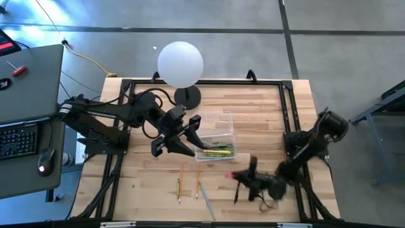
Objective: Pick & place school supplies into a supply box
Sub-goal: Put the pink pen into the transparent supply box, then put the black pen into the transparent supply box
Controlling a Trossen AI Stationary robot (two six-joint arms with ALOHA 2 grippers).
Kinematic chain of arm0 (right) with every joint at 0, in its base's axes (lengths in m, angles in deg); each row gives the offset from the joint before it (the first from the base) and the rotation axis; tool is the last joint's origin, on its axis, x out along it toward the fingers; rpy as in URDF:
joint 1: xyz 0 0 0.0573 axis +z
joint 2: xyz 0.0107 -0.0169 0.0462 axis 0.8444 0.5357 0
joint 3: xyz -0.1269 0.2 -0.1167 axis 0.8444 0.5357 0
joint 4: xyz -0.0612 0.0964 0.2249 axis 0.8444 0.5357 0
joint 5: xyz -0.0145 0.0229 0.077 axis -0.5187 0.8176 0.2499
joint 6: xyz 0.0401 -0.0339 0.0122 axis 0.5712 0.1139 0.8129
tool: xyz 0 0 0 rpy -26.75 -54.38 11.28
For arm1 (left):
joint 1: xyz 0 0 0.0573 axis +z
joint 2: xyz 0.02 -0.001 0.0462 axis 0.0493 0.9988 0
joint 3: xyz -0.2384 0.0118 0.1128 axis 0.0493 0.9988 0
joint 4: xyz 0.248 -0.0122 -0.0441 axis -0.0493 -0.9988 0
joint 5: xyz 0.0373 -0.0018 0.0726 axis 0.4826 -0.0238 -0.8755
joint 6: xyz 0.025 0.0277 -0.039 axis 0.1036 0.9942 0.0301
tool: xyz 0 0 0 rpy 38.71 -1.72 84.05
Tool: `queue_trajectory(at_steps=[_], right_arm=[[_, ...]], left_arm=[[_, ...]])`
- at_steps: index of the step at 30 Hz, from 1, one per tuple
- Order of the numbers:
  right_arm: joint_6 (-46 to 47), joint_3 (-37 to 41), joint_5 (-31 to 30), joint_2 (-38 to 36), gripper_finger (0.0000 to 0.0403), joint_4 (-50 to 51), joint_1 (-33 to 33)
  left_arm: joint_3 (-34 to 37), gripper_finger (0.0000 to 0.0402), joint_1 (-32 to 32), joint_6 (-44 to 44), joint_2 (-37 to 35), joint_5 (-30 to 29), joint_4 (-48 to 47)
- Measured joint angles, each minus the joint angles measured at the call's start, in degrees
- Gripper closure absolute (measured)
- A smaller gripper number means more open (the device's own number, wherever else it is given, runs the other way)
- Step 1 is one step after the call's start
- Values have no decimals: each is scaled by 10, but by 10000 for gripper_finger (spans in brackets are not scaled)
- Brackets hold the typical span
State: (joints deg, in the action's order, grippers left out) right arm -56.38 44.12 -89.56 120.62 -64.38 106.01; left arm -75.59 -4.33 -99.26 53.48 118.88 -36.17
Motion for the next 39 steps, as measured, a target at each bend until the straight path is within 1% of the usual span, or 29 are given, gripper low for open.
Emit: queue_trajectory(at_steps=[2,3,6,8,9,11,15,19,22,30,34,39], right_arm=[[-19,0,50,-29,367,10,-59],[-21,0,86,-42,365,13,-93],[-15,0,234,-56,362,15,-193],[0,0,313,-48,363,14,-250],[3,0,331,-41,365,14,-272],[3,0,349,-22,368,14,-303],[31,0,393,14,366,-15,-328],[32,-1,395,32,352,-20,-335],[34,-1,387,31,338,-29,-336],[34,-1,398,31,302,-34,-336],[32,-1,375,27,293,-48,-331],[33,-1,376,-19,296,-51,-313]], left_arm=[[0,188,0,-3,0,0,0],[0,188,0,-3,0,0,0],[0,188,0,-11,0,4,-1],[0,188,0,-11,0,10,-1],[0,188,0,-11,0,13,-2],[0,188,0,-12,0,13,-2],[0,188,0,-12,0,17,-5],[0,188,0,-7,0,17,-6],[0,188,0,-3,0,17,-6],[0,188,0,5,0,17,-24],[-1,188,0,38,0,17,-66],[-1,188,-1,101,-5,16,-140]])
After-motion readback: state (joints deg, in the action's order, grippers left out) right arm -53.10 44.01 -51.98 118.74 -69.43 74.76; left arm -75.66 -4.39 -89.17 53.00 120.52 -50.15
